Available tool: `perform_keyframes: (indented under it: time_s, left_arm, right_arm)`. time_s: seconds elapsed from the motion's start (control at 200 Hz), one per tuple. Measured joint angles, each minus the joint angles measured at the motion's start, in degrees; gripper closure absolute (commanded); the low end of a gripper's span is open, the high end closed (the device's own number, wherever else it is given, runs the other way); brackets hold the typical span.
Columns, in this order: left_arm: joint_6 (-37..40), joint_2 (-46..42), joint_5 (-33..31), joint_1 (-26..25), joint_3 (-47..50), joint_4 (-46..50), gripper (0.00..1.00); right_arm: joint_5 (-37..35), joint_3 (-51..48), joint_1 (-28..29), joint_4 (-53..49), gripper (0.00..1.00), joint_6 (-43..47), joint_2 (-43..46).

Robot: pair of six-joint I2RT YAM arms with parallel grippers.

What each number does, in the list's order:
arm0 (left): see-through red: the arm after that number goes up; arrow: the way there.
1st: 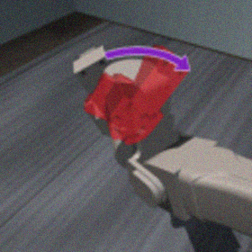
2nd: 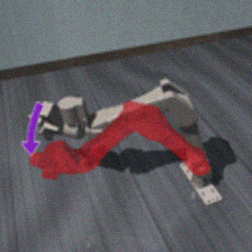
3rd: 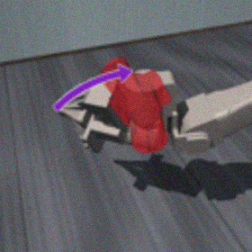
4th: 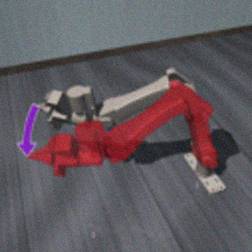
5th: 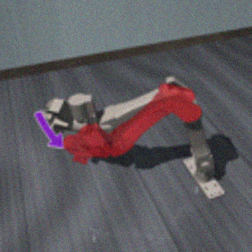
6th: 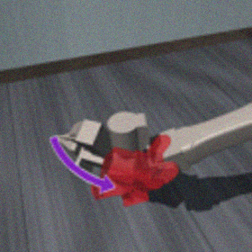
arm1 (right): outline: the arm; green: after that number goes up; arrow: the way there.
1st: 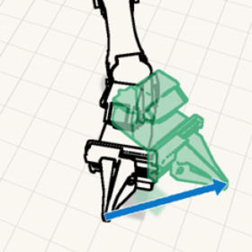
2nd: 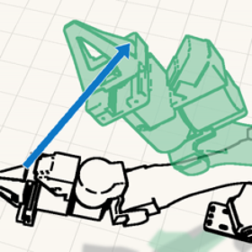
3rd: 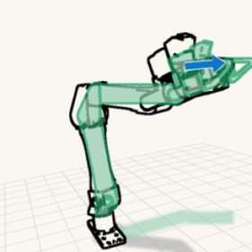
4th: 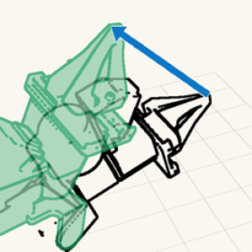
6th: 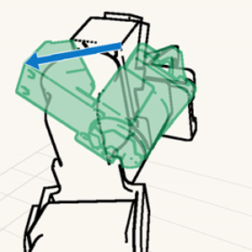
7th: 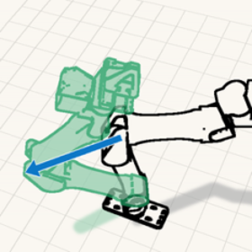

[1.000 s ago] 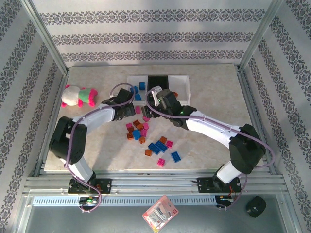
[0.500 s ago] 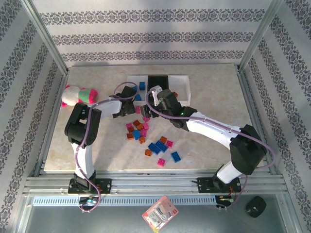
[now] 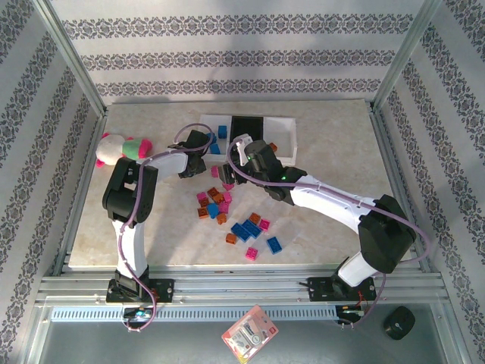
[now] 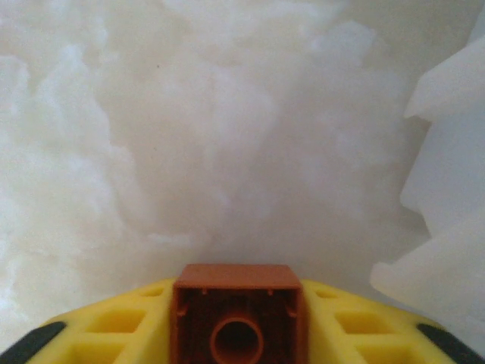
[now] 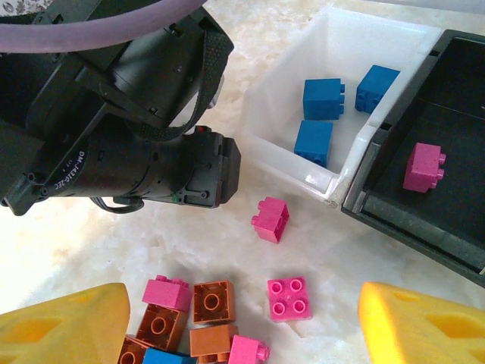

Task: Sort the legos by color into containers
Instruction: Pick up the lego from the center of the table, then place the lego in the container.

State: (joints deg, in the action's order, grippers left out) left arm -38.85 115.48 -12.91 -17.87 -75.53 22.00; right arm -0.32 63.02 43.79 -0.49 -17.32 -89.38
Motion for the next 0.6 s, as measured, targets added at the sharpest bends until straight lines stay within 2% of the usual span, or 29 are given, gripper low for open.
perform_keyframes:
  time_s: [0.17,0.315,0.465,0.6]
  left_arm:
    - [1.2,-1.6,2.2,0.0,1.5,-0.4,0.66]
    - [2.5,-7.0,3.4,-1.0,4.2,0.6,0.65]
    - [3.9,-12.9,3.5,-5.6,4.0,1.4,0.66]
    - [4.7,-13.4,3.7,-11.5,-0.7,2.7,0.67]
  right_arm:
    - [-0.1,-2.1,0.0,0.1,0.21,-0.5,1.8]
    - [-2.1,-6.8,0.3,0.2,0.21,-0.5,8.6]
    - [-5.9,-10.9,0.2,-0.6,0.21,-0.5,17.8]
    - [-9.2,-14.1,-0.6,-3.3,0.21,-0.5,25.6]
